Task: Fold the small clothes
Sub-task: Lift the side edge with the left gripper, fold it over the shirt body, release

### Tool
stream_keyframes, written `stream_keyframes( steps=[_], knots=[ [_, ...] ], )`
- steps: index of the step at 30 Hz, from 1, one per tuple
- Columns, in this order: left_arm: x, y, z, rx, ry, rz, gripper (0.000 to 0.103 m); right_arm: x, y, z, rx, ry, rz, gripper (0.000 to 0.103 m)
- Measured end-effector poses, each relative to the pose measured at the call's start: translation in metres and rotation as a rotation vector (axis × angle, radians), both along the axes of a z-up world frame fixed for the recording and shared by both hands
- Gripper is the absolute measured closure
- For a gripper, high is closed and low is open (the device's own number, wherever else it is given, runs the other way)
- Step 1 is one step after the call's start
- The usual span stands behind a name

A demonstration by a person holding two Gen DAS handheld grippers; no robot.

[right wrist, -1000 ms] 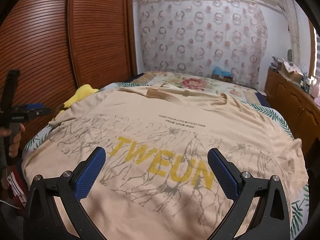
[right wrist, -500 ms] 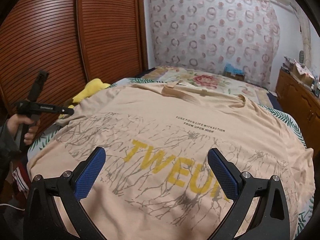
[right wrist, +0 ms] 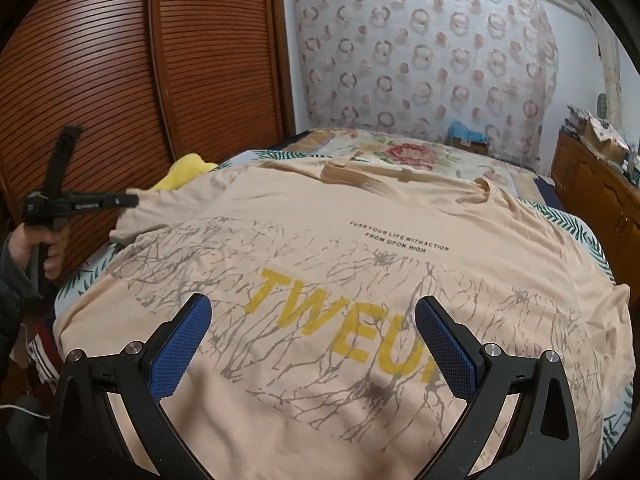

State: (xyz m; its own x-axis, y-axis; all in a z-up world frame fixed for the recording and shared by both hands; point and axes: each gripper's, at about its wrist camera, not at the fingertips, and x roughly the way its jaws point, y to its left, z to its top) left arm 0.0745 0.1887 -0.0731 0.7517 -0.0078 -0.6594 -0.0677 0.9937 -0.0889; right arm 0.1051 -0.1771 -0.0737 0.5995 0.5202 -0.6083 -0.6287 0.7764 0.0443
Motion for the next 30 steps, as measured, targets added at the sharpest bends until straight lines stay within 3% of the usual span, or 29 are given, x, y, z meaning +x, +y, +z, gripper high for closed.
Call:
stream_keyframes(
  steps=[5,14,16,18,26,30],
  knots=[
    [0.018,-0.026,0.024,0.0,-0.034,-0.064,0.102,0.003,-0.012,0.002,0.015,0.001,-0.026,0.0],
    [0.055,-0.108,0.05,0.014,-0.045,-0.219,0.101,0.009,-0.044,0.011,0.046,-0.007,-0.091,0.0],
    [0.055,-0.124,0.054,0.013,-0.046,-0.269,0.088,0.009,-0.049,0.011,0.052,-0.006,-0.1,0.0],
    [0.051,-0.135,0.056,0.023,-0.051,-0.287,0.082,0.01,-0.053,0.011,0.055,-0.004,-0.106,0.0],
    [0.028,-0.12,0.056,0.076,-0.046,-0.23,0.068,0.01,-0.052,0.011,0.045,0.0,-0.095,0.0],
    [0.017,-0.093,0.039,0.079,-0.02,-0.168,0.065,0.014,-0.042,0.016,0.039,0.0,-0.054,0.007]
  ],
)
